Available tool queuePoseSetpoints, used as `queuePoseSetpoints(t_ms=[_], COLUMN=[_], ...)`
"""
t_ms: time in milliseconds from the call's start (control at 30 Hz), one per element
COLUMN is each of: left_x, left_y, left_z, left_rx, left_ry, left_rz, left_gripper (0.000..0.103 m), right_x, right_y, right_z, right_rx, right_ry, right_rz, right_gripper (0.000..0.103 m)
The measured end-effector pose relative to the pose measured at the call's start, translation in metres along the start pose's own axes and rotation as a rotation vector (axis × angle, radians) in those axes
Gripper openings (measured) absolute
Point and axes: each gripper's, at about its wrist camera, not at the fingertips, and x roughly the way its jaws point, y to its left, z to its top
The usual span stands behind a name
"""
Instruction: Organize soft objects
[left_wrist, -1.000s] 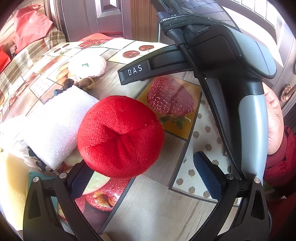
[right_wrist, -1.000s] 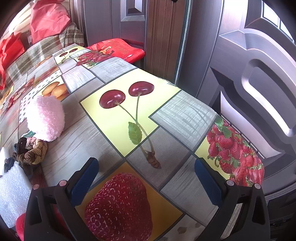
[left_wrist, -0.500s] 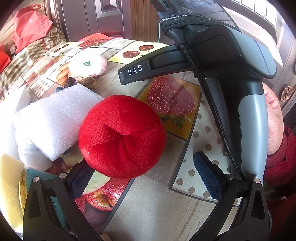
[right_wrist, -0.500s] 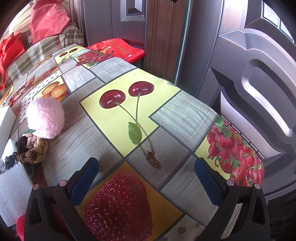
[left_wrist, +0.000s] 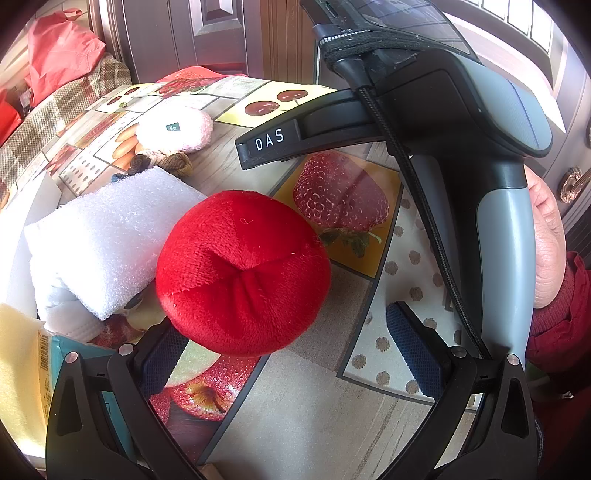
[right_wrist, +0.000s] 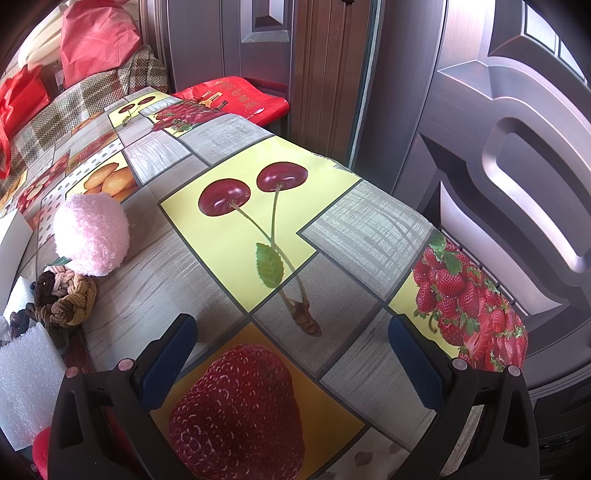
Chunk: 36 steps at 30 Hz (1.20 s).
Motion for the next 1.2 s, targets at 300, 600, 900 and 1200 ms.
queuePoseSetpoints(t_ms=[300, 600, 900, 1200], left_x=[0.000, 0.000, 0.000, -0.035], left_y=[0.000, 0.000, 0.000, -0.007], left_z=[0.000, 0.000, 0.000, -0.001], left_rx=[0.000, 0.000, 0.002, -0.010], left_ry=[0.000, -0.001, -0.001, -0.151], left_rz=[0.000, 0.000, 0.000, 0.007], left_gripper=[0.102, 0.102, 0.102, 0.102], right_x=[0.000, 0.000, 0.000, -0.007], right_y=[0.000, 0.000, 0.001, -0.009], right_z=[0.000, 0.000, 0.000, 0.000], right_rx=[0.000, -0.002, -0.003, 0.026], right_ry=[0.000, 0.001, 0.001, -0.032], right_rz=[0.000, 0.001, 0.000, 0.085], right_gripper=[0.103, 0.103, 0.103, 0.103])
